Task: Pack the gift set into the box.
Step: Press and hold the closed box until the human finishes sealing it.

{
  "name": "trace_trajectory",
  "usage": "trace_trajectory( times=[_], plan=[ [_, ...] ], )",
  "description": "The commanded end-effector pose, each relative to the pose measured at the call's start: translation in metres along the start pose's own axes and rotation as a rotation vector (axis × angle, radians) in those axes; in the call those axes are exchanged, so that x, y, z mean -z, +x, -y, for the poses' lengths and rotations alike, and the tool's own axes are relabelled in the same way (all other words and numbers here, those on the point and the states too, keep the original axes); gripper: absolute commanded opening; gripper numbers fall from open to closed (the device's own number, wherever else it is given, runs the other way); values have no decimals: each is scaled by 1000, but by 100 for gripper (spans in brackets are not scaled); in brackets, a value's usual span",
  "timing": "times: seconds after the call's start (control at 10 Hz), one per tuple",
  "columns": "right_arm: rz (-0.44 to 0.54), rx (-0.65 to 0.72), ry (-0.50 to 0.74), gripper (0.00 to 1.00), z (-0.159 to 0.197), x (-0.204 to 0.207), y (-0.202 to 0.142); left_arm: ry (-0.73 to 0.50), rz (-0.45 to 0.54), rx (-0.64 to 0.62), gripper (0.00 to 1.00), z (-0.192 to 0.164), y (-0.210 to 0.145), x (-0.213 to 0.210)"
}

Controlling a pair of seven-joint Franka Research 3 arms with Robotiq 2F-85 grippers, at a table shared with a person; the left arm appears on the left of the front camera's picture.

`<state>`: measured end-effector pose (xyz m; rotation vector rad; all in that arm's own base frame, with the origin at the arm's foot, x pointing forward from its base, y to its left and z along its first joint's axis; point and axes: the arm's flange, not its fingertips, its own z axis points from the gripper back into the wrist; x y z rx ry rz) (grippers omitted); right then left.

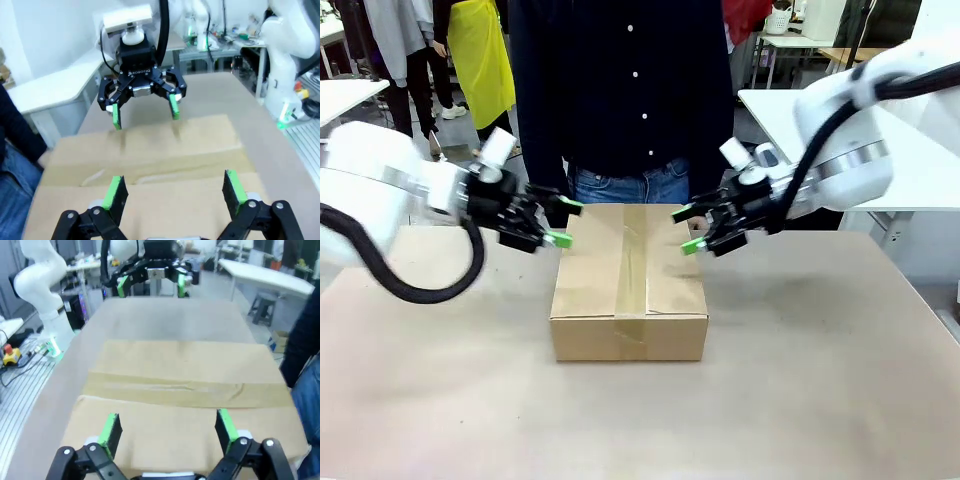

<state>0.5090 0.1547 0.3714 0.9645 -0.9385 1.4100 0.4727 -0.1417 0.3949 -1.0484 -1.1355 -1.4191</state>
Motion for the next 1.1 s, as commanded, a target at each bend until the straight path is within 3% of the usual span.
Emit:
trace_trajectory(
  times=[0.0, 0.3, 0.4, 0.5, 1.0],
  plan=[
    [145, 15, -148, 100, -43, -77, -2, 118, 135, 35, 100, 33, 1, -79],
    [349, 51, -537, 100, -86, -163, -41, 418, 283, -63, 100, 51, -46, -160],
    [209, 62, -274, 100, -59, -134, -11, 393, 301, -136, 100, 47, -57, -162],
    [209, 62, -274, 100, -59, -134, -11, 312, 225, -45, 100, 55, -26, -166],
    [209, 62, -274, 100, -59, -134, -11, 312, 225, -45, 100, 55, -26, -166]
  ],
)
